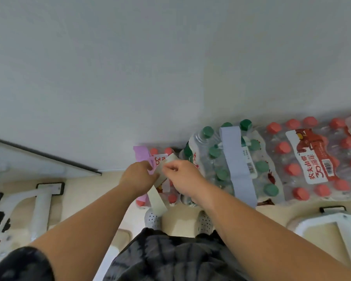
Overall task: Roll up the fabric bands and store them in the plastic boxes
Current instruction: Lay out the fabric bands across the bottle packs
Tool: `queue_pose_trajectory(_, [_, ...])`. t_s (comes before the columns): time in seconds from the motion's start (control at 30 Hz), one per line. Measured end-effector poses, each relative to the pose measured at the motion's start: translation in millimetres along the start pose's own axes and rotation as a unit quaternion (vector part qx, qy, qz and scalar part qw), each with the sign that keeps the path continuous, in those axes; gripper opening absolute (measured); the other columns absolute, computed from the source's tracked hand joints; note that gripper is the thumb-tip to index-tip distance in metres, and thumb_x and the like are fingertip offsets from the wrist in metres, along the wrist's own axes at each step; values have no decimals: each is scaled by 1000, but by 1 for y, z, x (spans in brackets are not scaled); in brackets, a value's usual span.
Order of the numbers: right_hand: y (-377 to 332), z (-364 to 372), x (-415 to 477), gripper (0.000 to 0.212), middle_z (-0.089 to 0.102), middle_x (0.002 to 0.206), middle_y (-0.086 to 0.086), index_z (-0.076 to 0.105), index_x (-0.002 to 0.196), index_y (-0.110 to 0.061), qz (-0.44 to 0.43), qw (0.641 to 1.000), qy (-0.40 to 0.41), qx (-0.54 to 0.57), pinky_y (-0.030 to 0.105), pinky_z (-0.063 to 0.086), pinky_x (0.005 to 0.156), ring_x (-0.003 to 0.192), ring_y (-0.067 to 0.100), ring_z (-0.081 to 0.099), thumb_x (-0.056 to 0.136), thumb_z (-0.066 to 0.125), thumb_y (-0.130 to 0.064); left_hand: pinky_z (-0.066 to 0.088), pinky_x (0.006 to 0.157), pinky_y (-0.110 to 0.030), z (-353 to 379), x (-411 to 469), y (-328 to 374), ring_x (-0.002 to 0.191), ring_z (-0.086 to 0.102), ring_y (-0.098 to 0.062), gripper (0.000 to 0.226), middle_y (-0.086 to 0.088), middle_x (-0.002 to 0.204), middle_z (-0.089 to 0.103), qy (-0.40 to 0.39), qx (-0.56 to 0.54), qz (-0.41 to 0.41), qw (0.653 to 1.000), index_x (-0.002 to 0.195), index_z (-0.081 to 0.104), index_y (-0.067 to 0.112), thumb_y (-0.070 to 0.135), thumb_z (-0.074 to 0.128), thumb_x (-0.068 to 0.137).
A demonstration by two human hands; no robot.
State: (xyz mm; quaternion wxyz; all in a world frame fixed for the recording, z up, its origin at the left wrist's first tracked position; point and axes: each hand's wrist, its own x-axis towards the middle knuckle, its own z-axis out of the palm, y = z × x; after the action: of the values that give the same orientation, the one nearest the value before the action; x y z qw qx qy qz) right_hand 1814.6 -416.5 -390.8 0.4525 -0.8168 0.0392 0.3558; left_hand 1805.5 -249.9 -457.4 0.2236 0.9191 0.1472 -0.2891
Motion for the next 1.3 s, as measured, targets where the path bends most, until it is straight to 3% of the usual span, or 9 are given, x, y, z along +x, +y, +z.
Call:
queue_pose_trajectory(0.1, [22, 21, 35, 39, 65, 127, 9, 58, 136, -18, 75, 994, 10, -76, 44, 53, 96, 110, 31, 65, 99, 51, -29, 51, 91, -34, 3, 25, -5, 111, 63, -27, 51, -4, 124, 67, -24, 2, 40, 999, 130, 59, 19, 47, 65, 88])
queue_pose_trajectory(0.33, [64, 36, 102, 40, 46, 142, 11, 52, 134, -16, 107, 972, 71, -199, 41, 52, 97, 112, 29, 60, 94, 55, -11, 58, 74, -35, 25, 69, -12, 83, 63, -21, 28, 1, 94, 66, -64, 71, 69, 993, 105, 65, 19, 33, 71, 81])
queue_pose_trajectory(0.5, [77, 49, 128, 76, 28, 161, 8, 18, 158, -23, 121, 973, 52, -188, 45, 41, 114, 141, 31, 41, 94, 54, -3, 57, 60, -30, 41, 82, -20, 68, 63, -17, 7, 2, 80, 65, -62, 95, 59, 992, 89, 62, 20, 25, 64, 84])
queue_pose_trajectory(0.6, [80, 51, 135, 55, 50, 142, 12, 36, 147, -16, 120, 970, 83, -192, 39, 51, 101, 122, 28, 57, 97, 55, -7, 51, 51, -27, 48, 83, -25, 62, 62, -17, 6, 1, 73, 64, -75, 79, 46, 993, 82, 63, 20, 17, 59, 84])
queue_pose_trajectory(0.73, [77, 50, 123, 8, 64, 98, 5, 65, 99, -15, 69, 967, 163, -183, 34, 55, 76, 88, 22, 63, 98, 58, -19, 47, 51, -26, 46, 76, -30, 61, 60, -16, 14, 2, 68, 63, -79, 26, 65, 994, 73, 63, 21, 24, 60, 87])
queue_pose_trajectory(0.97, [39, 40, 56, 17, 65, 68, -4, 66, 75, -20, -6, 976, 211, -52, 34, 51, 60, 64, 18, 61, 87, 73, -29, 46, 59, -26, 18, 29, -35, 65, 60, -17, 19, 5, 68, 65, -109, -225, 81, 965, 69, 63, 21, 21, 73, 85])
queue_pose_trajectory(1.07, [12, 27, 16, 18, 61, 65, -7, 66, 72, -22, -52, 975, 215, -1, 17, 44, 54, 56, 5, 54, 83, 80, -24, 45, 57, -13, -1, 0, -34, 62, 61, 2, 19, 17, 66, 67, -141, -300, 102, 938, 75, 64, 22, 11, 68, 89])
queue_pose_trajectory(1.17, [-11, 8, -25, 17, 60, 69, -4, 67, 75, -16, -80, 973, 207, 56, 13, 41, 53, 54, 1, 48, 82, 82, -20, 55, 69, -30, -19, -21, -29, 83, 68, -16, 8, -5, 89, 72, -192, -334, 138, 912, 94, 67, 11, 6, 63, 90])
queue_pose_trajectory(1.3, [-26, -21, -66, 19, 60, 67, -5, 66, 75, -21, -76, 958, 254, 113, 34, 47, 60, 59, 13, 51, 81, 83, -26, 59, 77, -44, -50, -49, 7, 93, 71, -31, 25, -20, 104, 71, -246, -357, 225, 873, 111, 63, 5, 24, 65, 95])
